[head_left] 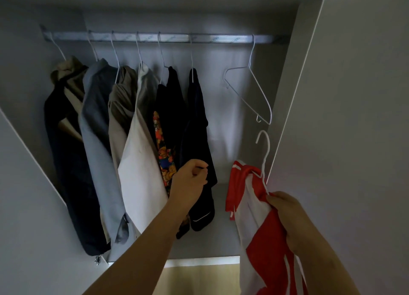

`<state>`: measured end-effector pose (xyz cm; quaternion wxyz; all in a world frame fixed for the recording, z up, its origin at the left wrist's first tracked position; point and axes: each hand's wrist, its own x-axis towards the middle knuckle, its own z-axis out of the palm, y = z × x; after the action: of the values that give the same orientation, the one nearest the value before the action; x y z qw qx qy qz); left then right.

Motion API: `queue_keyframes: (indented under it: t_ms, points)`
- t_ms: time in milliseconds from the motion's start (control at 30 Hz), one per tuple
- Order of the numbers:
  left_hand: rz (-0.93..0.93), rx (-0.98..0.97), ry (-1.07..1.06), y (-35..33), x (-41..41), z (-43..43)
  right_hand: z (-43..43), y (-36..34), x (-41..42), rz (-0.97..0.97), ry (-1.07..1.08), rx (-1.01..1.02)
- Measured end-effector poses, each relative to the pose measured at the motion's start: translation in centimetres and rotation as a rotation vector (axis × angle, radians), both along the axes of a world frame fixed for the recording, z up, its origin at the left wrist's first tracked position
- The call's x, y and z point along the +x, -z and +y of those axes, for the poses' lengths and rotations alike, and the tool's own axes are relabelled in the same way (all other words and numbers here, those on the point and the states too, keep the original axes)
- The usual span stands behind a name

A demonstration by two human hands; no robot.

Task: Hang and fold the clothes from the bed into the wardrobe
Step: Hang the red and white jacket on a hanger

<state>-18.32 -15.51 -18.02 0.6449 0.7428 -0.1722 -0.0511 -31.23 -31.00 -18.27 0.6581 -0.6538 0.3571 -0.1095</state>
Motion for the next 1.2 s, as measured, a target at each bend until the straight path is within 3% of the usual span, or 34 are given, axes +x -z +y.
queue_keyframes:
  t_ms: [333,667,933,1200]
  points:
    - [-0.192,0.024,-0.065,-3.5,13.3,-4.6,-3.8,-2.9,12.4,-0.112,0.014,0.029]
    - [-0.445,0.185,-0.123,-8.5,27.2,-9.3,-8.5,-10.7,28.4,-0.257,0.057,-0.101]
    - [-0.479,0.135,-0.079,-9.6,33.1,-11.9,-10.4,-15.8,37.7,-0.329,0.062,-0.19]
    - [-0.423,0.11,-0.05,-8.3,34.1,-12.3,-10.3,-13.5,43.8,-0.164,0.001,-0.316]
